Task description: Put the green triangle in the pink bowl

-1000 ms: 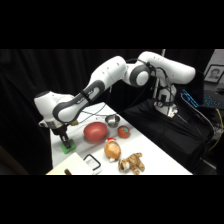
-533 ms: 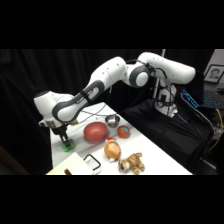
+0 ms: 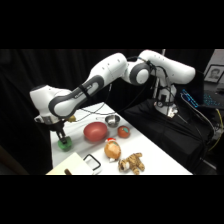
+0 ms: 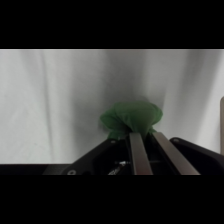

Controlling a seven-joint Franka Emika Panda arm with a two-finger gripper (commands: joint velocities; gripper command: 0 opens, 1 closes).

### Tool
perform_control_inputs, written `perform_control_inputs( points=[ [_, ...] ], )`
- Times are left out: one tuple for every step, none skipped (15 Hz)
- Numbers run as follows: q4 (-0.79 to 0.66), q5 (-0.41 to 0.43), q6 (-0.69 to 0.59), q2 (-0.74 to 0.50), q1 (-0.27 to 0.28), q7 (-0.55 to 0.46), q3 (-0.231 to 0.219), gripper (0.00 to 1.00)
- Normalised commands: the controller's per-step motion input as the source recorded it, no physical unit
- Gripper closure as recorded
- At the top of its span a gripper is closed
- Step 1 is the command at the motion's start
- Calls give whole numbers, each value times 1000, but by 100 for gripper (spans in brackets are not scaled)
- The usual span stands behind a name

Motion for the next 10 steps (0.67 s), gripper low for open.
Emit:
perform_control_inputs(
  points=[
    [-383, 19, -168, -500, 9, 65, 4, 96],
    [-422, 18, -155, -507, 11, 84, -3, 96],
    [-456, 27, -139, -506, 2, 76, 4, 96],
    [-515, 24, -110, -524, -2, 91, -6, 96],
    [-574, 21, -80, -544, -8, 87, -11, 96],
    [-641, 25, -40, -574, -18, 70, -8, 96],
    [-702, 19, -3, -601, -17, 79, -17, 96],
    [-789, 20, 13, -658, -19, 68, -15, 96],
    [-887, 19, 9, -724, -20, 60, -15, 96],
    [-962, 13, 63, -763, -15, 57, -19, 96]
  ],
)
